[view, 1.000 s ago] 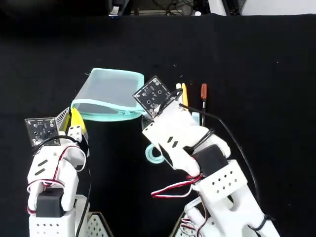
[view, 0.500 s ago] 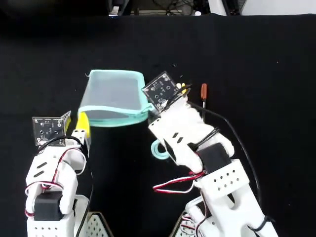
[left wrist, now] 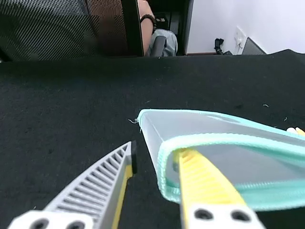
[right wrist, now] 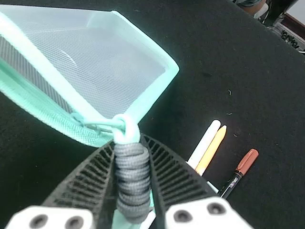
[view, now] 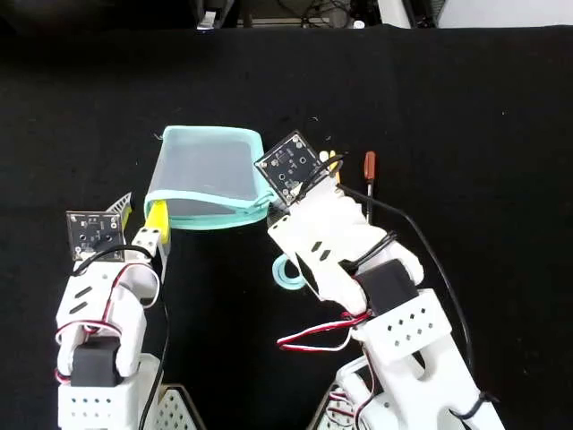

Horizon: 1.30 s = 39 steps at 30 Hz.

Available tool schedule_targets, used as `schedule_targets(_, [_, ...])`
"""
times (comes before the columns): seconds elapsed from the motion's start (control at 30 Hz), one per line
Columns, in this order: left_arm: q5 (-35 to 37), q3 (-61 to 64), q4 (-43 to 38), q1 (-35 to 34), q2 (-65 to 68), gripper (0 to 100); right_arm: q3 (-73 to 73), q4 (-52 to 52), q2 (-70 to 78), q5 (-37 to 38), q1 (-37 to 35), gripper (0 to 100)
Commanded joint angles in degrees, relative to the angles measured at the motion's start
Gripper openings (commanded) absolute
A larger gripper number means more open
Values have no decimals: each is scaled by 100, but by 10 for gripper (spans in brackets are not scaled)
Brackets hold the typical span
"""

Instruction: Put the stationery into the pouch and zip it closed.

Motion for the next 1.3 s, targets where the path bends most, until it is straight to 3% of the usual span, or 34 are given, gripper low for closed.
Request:
schedule_targets(0.0, [-35,22,-255,13,-9,169,-13,0,-136,35,-79,12])
schedule_targets(0.17, [-62,-40,-211,4,-9,24,-4,-18,-127,35,-62,12])
schedule_targets(0.5, [-70,-1481,879,-330,158,30,4,-378,-127,-396,334,12])
schedule_targets(0.73, [-35,-2615,914,286,3024,30,4,-484,-119,-404,325,12])
schedule_targets(0.87, [-35,-3336,1073,215,4448,30,145,-633,-145,-404,325,12])
schedule_targets(1.07, [-35,-3415,1363,215,4905,30,567,-1284,-110,-369,352,12])
schedule_targets(1.27, [-35,-3310,1345,-4,4879,30,637,-1257,-110,-369,369,12])
